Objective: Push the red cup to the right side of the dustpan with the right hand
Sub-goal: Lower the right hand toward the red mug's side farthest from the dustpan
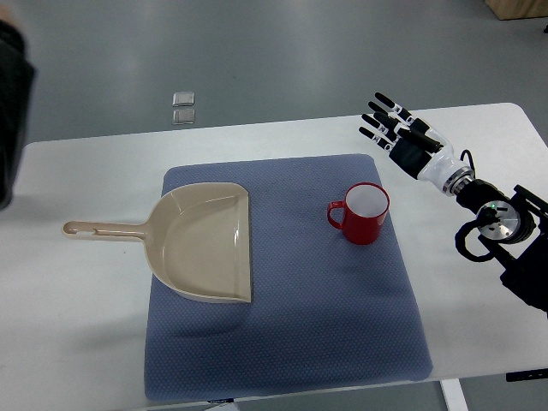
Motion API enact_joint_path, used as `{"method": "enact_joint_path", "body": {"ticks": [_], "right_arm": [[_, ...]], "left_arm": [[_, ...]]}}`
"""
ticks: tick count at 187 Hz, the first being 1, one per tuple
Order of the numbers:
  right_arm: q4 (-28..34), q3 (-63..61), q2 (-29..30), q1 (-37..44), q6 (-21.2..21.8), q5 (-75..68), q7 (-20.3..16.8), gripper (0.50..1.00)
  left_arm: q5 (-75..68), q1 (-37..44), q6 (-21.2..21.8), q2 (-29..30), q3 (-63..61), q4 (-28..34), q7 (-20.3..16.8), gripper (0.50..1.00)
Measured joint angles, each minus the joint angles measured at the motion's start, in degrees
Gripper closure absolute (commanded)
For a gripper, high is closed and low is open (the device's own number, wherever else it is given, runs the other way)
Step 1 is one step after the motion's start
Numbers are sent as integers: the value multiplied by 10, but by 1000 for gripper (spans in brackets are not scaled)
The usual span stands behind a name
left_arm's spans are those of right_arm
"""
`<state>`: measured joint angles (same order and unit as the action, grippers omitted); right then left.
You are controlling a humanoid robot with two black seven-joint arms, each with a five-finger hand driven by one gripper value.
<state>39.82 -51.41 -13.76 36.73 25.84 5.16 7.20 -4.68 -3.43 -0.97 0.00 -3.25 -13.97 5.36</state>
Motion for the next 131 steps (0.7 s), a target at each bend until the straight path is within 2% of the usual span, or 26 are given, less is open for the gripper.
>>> {"method": "enact_joint_path", "body": {"ticks": [55,74,98,131], "right_arm": [[0,1,0,-1,6,0,0,564],[2,1,-2,-1,30,4,-1,564],[8,1,-19,0,80,47,-1,564],[26,-2,-69,-9,91,167,5,562]], "left_arm": [[0,0,0,0,1,0,-2,500],[0,0,0,0,1,0,-2,500],[0,0,0,0,1,0,-2,500],[0,0,0,0,1,1,-2,500]]}}
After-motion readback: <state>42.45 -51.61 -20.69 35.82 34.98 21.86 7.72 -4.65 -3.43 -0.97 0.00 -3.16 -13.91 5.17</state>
